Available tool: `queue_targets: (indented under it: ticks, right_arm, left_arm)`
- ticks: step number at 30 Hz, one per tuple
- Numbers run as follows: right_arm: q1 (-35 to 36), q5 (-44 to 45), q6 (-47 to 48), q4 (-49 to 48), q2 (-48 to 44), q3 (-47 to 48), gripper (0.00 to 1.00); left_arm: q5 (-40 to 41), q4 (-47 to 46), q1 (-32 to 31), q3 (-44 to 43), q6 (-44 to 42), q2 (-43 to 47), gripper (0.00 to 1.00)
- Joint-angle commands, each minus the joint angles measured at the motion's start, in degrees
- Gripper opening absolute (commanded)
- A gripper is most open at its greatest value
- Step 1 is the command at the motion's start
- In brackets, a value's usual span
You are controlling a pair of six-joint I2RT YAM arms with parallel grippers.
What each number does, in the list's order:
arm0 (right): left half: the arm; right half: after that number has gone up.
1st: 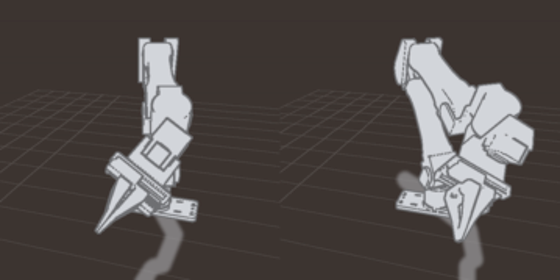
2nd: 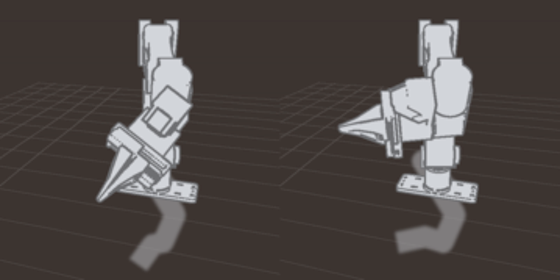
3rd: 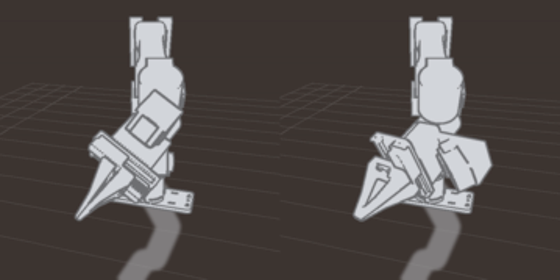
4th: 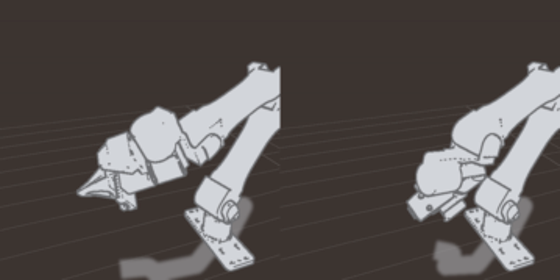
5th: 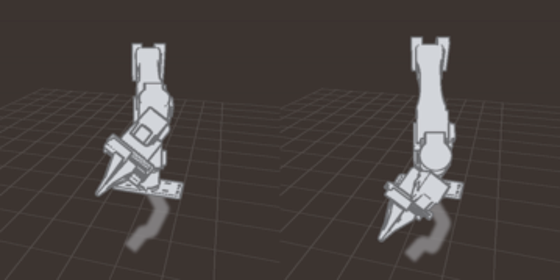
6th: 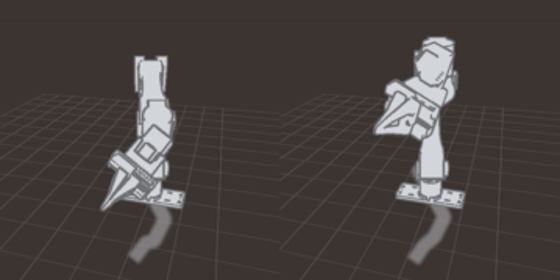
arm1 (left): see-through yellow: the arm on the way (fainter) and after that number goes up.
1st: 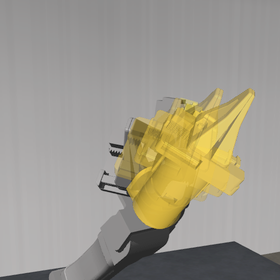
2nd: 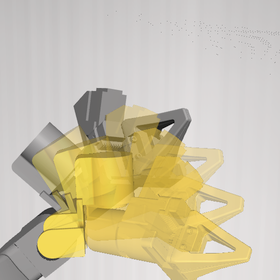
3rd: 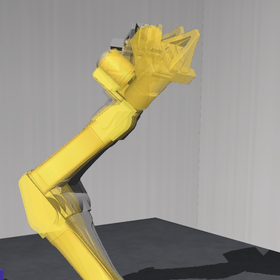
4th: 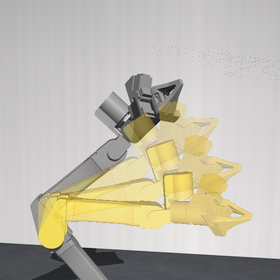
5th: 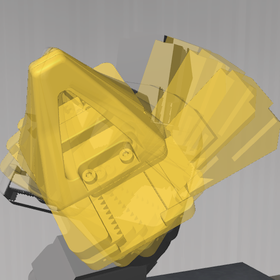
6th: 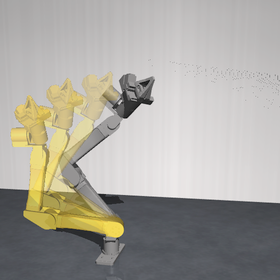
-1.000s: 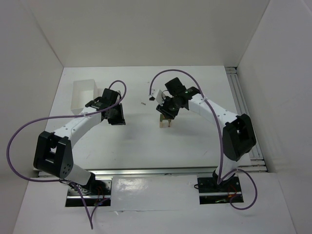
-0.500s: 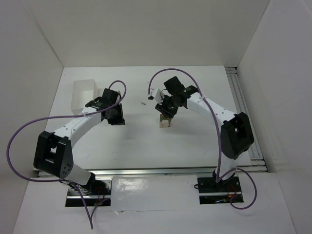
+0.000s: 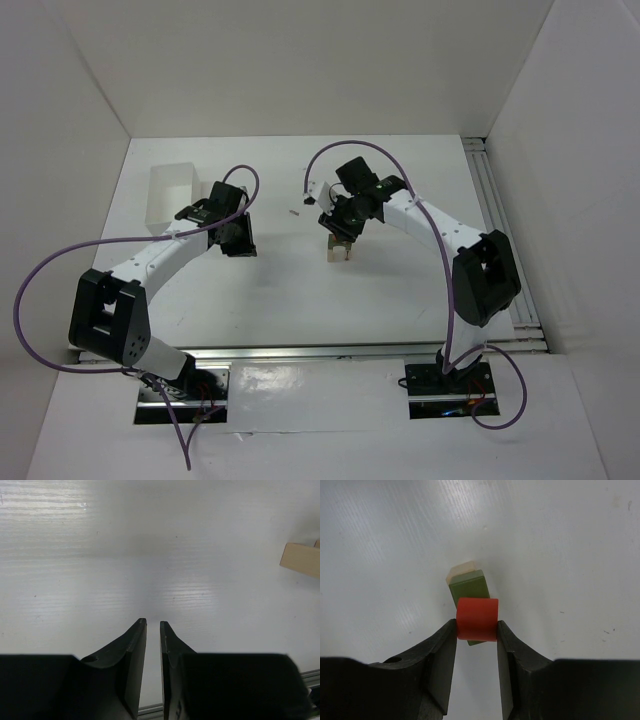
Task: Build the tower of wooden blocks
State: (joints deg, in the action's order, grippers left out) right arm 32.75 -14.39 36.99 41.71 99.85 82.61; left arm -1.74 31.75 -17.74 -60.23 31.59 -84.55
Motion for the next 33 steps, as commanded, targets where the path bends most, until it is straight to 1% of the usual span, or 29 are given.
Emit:
queue_targets:
  ticks: [1,6,11,15,18,27,28,31,33]
  right_arm:
    - [0.5,-0.5,0.7,0.5,0.7,2.6,0.32]
    - [1.0,-0.5,0.7,0.5,0.7,2.6,0.36]
    - [1.0,0.6,0.7,0.5,1.2,2.6,0.37]
    - [1.0,0.6,0.7,0.5,1.2,3.2,0.42]
    - [1.0,1.2,0.2,0.5,1.2,3.2,0.43]
    - [1.0,2.3,-0.3,0.0,1.2,2.7,0.55]
    - [1.0,2.3,-0.3,-0.1,0.7,2.6,0.60]
    - [1.5,2.9,-0.9,-1.3,0.1,2.6,0.61]
    - [1.5,2.9,-2.1,-2.2,-1.1,2.6,0.64]
  left_arm:
    - [0.3,0.0,0.3,-0.3,-0.4,-0.3,0.30]
    - [0.3,0.0,0.3,-0.3,-0.4,-0.3,0.30]
    - [0.3,0.0,0.3,-0.3,-0.4,-0.3,0.30]
    - [0.3,0.0,0.3,-0.3,-0.4,-0.3,0.30]
    - [0.9,0.0,0.3,-0.3,0.1,-0.3,0.30]
    - [0.9,0.0,0.3,-0.3,0.1,-0.3,0.28]
    - [0.9,0.0,0.3,-0.3,0.1,-0.3,0.28]
    - [0.9,0.0,0.3,-0.3,0.1,-0.3,0.28]
    - [0.9,0.0,0.3,-0.3,0.1,-0.8,0.28]
